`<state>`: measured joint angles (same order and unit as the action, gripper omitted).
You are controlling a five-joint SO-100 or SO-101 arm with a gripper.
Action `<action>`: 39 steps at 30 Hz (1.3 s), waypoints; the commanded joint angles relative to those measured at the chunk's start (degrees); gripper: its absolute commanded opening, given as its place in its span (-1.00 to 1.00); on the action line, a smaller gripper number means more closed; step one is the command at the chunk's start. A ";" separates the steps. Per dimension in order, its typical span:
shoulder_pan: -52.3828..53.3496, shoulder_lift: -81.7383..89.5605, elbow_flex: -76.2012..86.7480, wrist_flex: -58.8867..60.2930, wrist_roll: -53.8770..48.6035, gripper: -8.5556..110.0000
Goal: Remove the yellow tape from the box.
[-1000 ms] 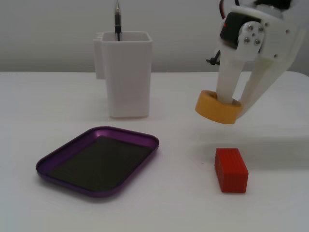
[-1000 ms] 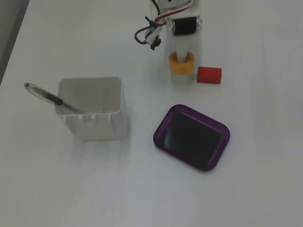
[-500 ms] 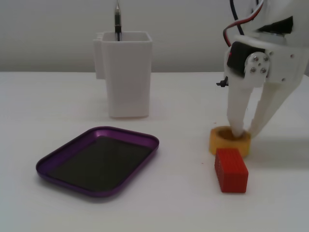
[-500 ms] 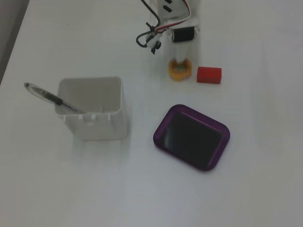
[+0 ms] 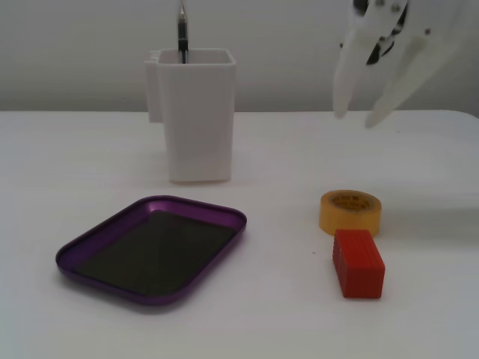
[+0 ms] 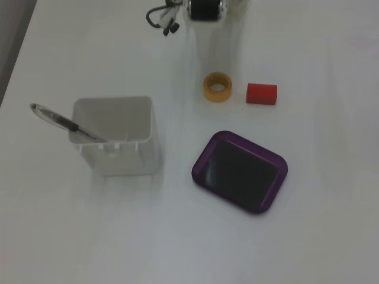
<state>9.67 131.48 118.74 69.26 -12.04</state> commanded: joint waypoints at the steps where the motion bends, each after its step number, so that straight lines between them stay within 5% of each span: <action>1: -0.26 13.01 -3.08 1.67 2.64 -0.73; 18: -1.85 66.62 44.65 -2.99 10.20 -0.73; 39: -1.85 63.19 56.60 -2.37 10.28 -0.86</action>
<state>7.91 192.22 174.81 67.32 -2.20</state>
